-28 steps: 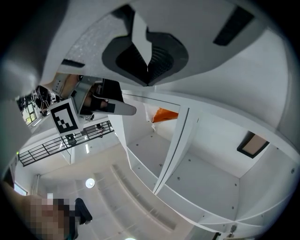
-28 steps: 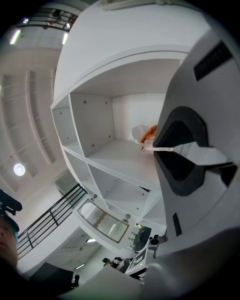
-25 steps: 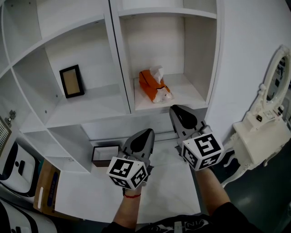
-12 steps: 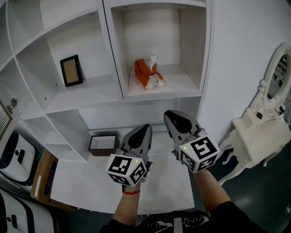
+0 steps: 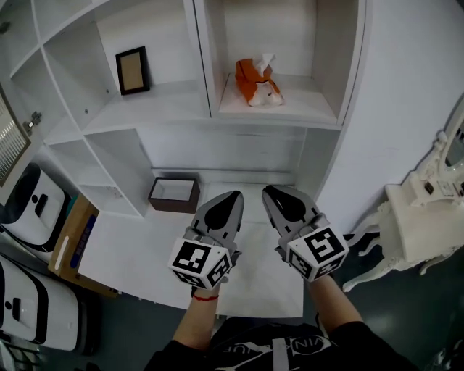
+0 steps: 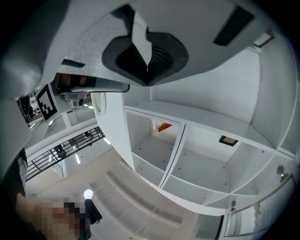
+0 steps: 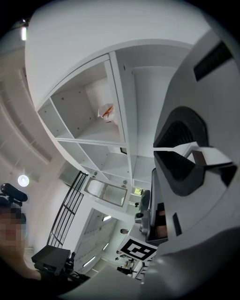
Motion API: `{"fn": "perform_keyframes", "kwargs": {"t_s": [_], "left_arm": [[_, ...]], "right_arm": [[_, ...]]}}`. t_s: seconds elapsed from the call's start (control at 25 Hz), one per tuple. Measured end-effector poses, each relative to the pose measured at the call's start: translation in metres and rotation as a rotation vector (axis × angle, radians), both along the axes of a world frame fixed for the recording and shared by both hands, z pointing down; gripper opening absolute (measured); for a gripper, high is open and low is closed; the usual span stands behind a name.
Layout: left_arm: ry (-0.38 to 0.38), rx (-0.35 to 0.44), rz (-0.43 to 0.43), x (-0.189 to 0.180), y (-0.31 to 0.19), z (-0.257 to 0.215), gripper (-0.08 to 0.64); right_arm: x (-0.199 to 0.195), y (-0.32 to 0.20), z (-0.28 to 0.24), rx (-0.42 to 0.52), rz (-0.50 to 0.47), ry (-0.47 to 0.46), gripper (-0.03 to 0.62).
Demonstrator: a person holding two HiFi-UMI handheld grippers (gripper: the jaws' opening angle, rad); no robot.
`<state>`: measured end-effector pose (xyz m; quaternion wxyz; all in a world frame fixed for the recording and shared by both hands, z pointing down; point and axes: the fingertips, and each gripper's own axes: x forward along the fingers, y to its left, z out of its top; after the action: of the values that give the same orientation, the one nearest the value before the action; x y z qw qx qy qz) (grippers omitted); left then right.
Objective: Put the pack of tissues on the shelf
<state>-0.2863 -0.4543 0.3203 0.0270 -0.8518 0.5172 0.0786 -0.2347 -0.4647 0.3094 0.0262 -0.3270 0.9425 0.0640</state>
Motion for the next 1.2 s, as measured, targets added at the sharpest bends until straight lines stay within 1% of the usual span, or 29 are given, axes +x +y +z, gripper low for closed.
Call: {"fn": "perform_keyframes", "kwargs": {"t_s": [0.24, 0.52, 0.72, 0.88, 1.04, 1.2], "left_arm": [[-0.036, 0.009, -0.032, 0.009, 0.013, 0.023, 0.008], [-0.043, -0.022, -0.047, 0.021, 0.03, 0.056, 0.008], [-0.031, -0.043, -0.061, 0.022, 0.043, 0.075, 0.008], [-0.005, -0.07, -0.092, 0.018, 0.056, 0.094, 0.008], [-0.002, -0.108, -0.091, 0.023, 0.07, 0.113, 0.008], [0.005, -0.129, -0.099, 0.024, 0.081, 0.122, 0.008]], "right_arm": [[0.001, 0.017, 0.034, -0.044, -0.05, 0.02, 0.024], [0.005, 0.037, 0.07, -0.088, -0.08, 0.03, 0.024], [0.008, 0.053, 0.092, -0.133, -0.088, 0.025, 0.023], [0.012, 0.064, 0.106, -0.166, -0.099, 0.031, 0.024], [0.02, 0.072, 0.117, -0.187, -0.089, 0.039, 0.023], [0.021, 0.082, 0.12, -0.191, -0.097, 0.031, 0.023]]}}
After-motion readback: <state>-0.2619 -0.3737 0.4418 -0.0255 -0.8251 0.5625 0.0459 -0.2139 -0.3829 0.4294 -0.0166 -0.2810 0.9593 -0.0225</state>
